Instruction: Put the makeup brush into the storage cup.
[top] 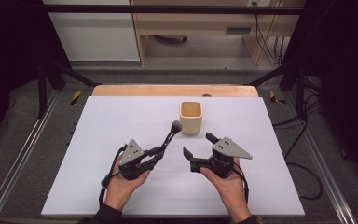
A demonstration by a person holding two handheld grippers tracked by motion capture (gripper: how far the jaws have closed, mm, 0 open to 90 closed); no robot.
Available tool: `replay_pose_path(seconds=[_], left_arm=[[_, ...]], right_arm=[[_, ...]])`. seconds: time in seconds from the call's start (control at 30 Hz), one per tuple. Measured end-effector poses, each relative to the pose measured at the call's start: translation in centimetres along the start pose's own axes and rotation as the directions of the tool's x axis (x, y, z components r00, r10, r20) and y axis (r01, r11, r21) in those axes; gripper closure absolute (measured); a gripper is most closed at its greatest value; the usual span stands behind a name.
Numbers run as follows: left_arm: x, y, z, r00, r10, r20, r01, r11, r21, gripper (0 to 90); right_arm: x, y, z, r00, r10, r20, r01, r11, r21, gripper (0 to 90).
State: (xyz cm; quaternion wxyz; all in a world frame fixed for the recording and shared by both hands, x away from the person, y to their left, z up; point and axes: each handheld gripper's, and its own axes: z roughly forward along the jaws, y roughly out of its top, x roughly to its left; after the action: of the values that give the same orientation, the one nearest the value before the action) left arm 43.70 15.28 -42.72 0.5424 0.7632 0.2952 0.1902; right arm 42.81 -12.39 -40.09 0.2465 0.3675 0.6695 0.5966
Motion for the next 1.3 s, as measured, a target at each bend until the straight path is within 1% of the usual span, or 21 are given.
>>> replay_pose_path(seconds=[0.1, 0.23, 0.3, 0.33, 0.4, 0.43, 0.47, 0.53, 0.57, 0.6, 0.7, 0.77, 0.8, 0.87, 0.97, 1.0, 1.07, 1.13, 1.2, 1.23, 1.3], left_arm=[[-0.2, -0.1, 0.1, 1.0000, 0.000, 0.002, 0.000, 0.9999, -0.011, 74.5], [-0.3, -0.1, 0.3, 1.0000, -0.001, 0.005, 0.001, 0.9998, -0.022, 74.5], [-0.5, -0.1, 0.4, 1.0000, -0.003, 0.008, 0.003, 0.9996, -0.027, 74.5], [-0.5, -0.1, 0.4, 1.0000, -0.002, 0.009, 0.003, 0.9996, -0.029, 74.5], [-0.7, -0.1, 0.5, 0.9999, -0.002, 0.013, 0.002, 0.9994, -0.035, 74.5], [-0.9, 0.0, 0.6, 0.9998, 0.000, 0.018, 0.001, 0.9993, -0.038, 74.5], [-0.9, 0.0, 0.6, 0.9998, 0.000, 0.018, 0.001, 0.9993, -0.038, 74.5], [-1.1, 0.0, 0.7, 0.9997, 0.002, 0.023, -0.001, 0.9991, -0.043, 74.5], [-1.1, 0.0, 0.8, 0.9996, 0.003, 0.028, -0.001, 0.9991, -0.043, 74.5], [-1.2, 0.0, 0.8, 0.9996, 0.003, 0.028, -0.002, 0.9990, -0.046, 74.5], [-1.4, 0.1, 0.9, 0.9993, 0.008, 0.035, -0.006, 0.9984, -0.057, 74.5], [-1.7, 0.3, 1.1, 0.9989, 0.015, 0.044, -0.013, 0.9983, -0.057, 74.5], [-1.7, 0.3, 1.1, 0.9989, 0.015, 0.044, -0.013, 0.9983, -0.057, 74.4], [-1.8, 0.3, 1.3, 0.9983, 0.028, 0.051, -0.025, 0.9983, -0.052, 74.5], [-1.9, 0.4, 1.3, 0.9981, 0.027, 0.055, -0.024, 0.9981, -0.056, 74.5], [-2.0, 0.4, 1.3, 0.9979, 0.030, 0.057, -0.027, 0.9980, -0.057, 74.4], [-2.1, 0.5, 1.4, 0.9978, 0.032, 0.059, -0.028, 0.9980, -0.057, 74.4], [-2.1, 0.5, 1.4, 0.9977, 0.033, 0.060, -0.029, 0.9978, -0.060, 74.5], [-2.2, 0.6, 1.5, 0.9976, 0.033, 0.061, -0.030, 0.9978, -0.060, 74.5], [-2.3, 0.6, 1.5, 0.9974, 0.033, 0.064, -0.029, 0.9977, -0.061, 74.4], [-2.4, 0.6, 1.5, 0.9975, 0.031, 0.064, -0.027, 0.9976, -0.064, 74.5]], right_arm=[[0.1, -0.2, 0.2, 0.9999, 0.013, -0.006, -0.013, 1.000, -0.003, 5.3], [0.5, -0.5, 0.5, 0.9998, 0.005, -0.019, -0.005, 1.000, 0.003, 6.9], [0.6, -0.6, 0.7, 0.9995, 0.011, -0.031, -0.011, 1.000, 0.005, 7.2], [0.7, -0.6, 0.9, 0.9990, 0.028, -0.034, -0.028, 1.000, 0.003, 7.2], [0.7, -0.7, 1.0, 0.9986, 0.035, -0.039, -0.034, 0.999, 0.006, 7.3], [0.7, -0.7, 1.2, 0.9973, 0.056, -0.047, -0.056, 0.998, 0.004, 7.2], [0.7, -0.7, 1.2, 0.9973, 0.056, -0.047, -0.056, 0.998, 0.004, 7.2], [0.9, -0.7, 1.5, 0.9947, 0.080, -0.064, -0.080, 0.997, 0.003, 8.2], [0.9, -0.7, 1.5, 0.9947, 0.080, -0.064, -0.080, 0.997, 0.003, 8.2], [1.0, -0.8, 1.7, 0.9930, 0.094, -0.072, -0.094, 0.996, 0.006, 8.5], [1.2, -0.8, 2.1, 0.9902, 0.113, -0.082, -0.112, 0.994, 0.007, 10.6], [1.3, -0.8, 2.2, 0.9887, 0.121, -0.088, -0.122, 0.993, 0.001, 14.0], [1.3, -0.8, 2.2, 0.9887, 0.121, -0.088, -0.122, 0.993, 0.001, 14.0], [1.3, -0.7, 2.4, 0.9877, 0.124, -0.095, -0.125, 0.992, -0.001, 19.5], [1.3, -0.6, 2.6, 0.9881, 0.123, -0.092, -0.124, 0.992, -0.002, 21.2], [1.4, -0.5, 2.6, 0.9860, 0.139, -0.093, -0.139, 0.990, 0.001, 24.1], [1.3, -0.5, 2.7, 0.9858, 0.140, -0.093, -0.140, 0.990, 0.001, 25.2], [1.3, -0.5, 2.8, 0.9843, 0.147, -0.098, -0.147, 0.989, 0.006, 28.4], [1.3, -0.5, 2.9, 0.9817, 0.156, -0.109, -0.157, 0.988, 0.004, 31.9], [1.2, -0.6, 2.9, 0.9783, 0.168, -0.121, -0.168, 0.986, 0.008, 35.6], [1.1, -0.6, 2.9, 0.9781, 0.168, -0.123, -0.168, 0.986, 0.012, 37.0]])
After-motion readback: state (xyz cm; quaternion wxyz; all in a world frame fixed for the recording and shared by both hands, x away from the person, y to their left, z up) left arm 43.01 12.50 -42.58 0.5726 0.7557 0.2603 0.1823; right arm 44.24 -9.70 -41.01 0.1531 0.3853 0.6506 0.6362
